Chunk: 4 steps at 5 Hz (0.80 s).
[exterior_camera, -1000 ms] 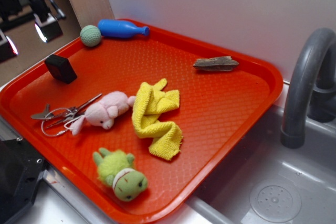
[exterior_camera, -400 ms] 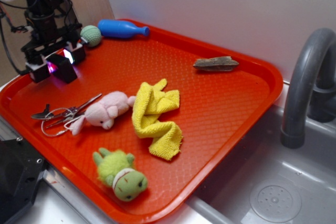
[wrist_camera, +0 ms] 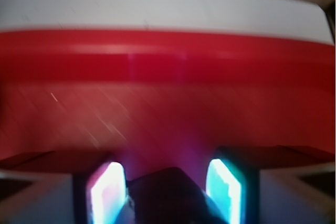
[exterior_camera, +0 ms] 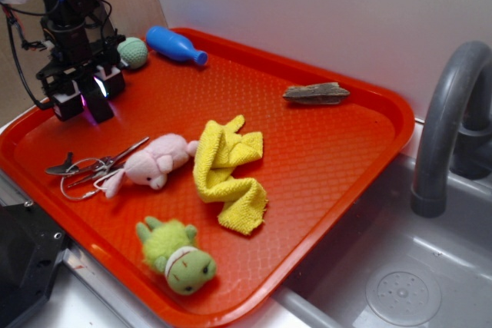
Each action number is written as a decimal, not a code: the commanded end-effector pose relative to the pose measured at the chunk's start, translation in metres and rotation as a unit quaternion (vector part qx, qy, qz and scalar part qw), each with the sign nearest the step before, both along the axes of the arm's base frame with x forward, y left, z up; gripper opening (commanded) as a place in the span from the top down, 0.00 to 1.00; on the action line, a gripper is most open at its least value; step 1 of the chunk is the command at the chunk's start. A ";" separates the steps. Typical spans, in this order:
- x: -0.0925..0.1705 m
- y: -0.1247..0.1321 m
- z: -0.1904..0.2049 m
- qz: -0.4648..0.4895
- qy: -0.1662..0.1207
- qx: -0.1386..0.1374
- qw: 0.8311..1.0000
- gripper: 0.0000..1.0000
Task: Grab the black box.
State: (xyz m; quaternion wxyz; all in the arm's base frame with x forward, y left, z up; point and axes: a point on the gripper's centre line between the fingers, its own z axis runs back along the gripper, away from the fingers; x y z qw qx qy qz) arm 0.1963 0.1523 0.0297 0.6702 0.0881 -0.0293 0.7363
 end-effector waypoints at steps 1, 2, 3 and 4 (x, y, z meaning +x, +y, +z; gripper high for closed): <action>-0.020 -0.005 0.041 -0.031 -0.052 0.012 0.998 1.00; -0.015 -0.001 0.066 -0.058 -0.069 0.010 0.996 1.00; -0.007 -0.003 0.113 -0.165 -0.113 0.006 0.980 1.00; 0.005 -0.020 0.143 -0.288 -0.129 0.017 0.949 1.00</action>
